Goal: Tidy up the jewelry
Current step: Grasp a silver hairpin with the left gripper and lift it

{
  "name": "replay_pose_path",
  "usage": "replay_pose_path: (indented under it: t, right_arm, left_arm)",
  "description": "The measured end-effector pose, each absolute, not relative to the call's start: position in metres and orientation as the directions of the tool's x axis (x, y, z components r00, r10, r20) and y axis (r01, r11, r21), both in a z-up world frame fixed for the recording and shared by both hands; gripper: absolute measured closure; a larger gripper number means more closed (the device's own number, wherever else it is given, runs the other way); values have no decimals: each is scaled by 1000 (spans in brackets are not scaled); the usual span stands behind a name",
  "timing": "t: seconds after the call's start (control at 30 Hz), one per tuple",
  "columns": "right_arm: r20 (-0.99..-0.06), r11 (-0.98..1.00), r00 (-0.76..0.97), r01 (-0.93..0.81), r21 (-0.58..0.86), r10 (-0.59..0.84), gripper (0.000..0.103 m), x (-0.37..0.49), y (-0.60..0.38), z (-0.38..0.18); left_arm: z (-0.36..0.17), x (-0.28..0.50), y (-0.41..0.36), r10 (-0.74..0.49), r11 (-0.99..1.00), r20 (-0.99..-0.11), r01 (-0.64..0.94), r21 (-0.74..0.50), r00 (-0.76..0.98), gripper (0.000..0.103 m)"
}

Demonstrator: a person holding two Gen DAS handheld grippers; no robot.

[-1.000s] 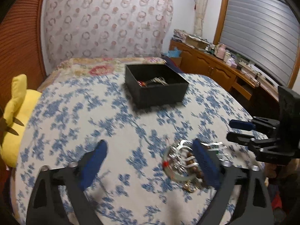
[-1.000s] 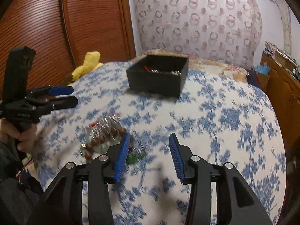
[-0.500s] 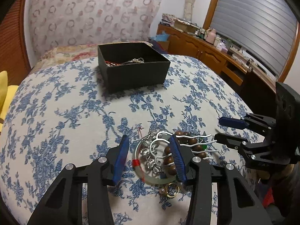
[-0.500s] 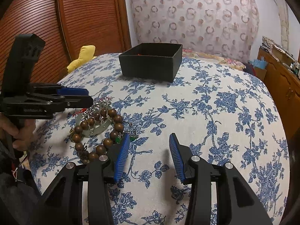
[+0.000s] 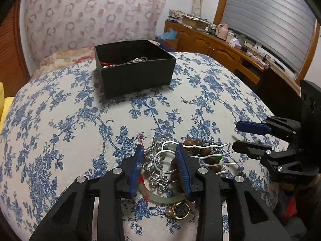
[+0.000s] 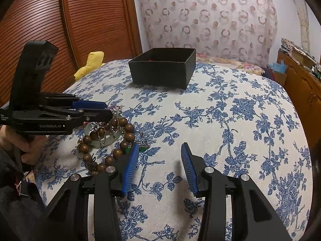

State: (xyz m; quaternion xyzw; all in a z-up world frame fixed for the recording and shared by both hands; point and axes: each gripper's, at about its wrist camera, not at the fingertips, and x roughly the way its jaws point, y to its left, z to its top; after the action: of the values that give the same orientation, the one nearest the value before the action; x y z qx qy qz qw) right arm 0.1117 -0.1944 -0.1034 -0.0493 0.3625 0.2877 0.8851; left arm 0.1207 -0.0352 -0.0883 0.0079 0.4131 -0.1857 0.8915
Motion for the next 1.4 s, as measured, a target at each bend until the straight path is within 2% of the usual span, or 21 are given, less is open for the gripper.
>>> replay_pose_path:
  t: [0.03,0.1,0.17,0.37,0.4,0.7,1.33,1.37,1.4]
  right_arm:
    - [-671,829,571,-545,122,474,57,112,-194,-103]
    - [-671,828,569,-546,123,475,57,111,-194,-103]
    - [-671,828,568,-546,125,477,57,111,-194,-104]
    - [-671,828,568,-547,126,477,57,112,-194,-104]
    - [-671,828,568,-547,125,477,57,112,-194,-104]
    - [-670,828,568,-546,127,478,56,111,-194,-104]
    - [-675,817,558,-565,117,482,57,108,-182,-100]
    - [-678,812,553,-573,113,485,58,107,-177,-100]
    - [-682,802,539,-586,118,494,68,105,-173,-100]
  left_arm:
    - [-89,120,-35,-325,930,-738,339,-138,591,72]
    - [-89,120,-34,-328,931,-735,336,-144,593,83]
    - [-89,120,-32,-331,930,-737,337,-147,590,88]
    - [-89,117,-27,-337,930,-735,330,-163,588,92]
    - [-88,116,-26,-333,932,-733,325,-160,594,99]
    - [-70,109,-23,-333,932,-708,333,-145,623,101]
    - [-16,86,4,-276,958,-585,269,-102,763,102]
    - [-15,85,5,-273,959,-582,266,-101,765,102]
    - [-15,84,6,-269,960,-579,260,-100,770,102]
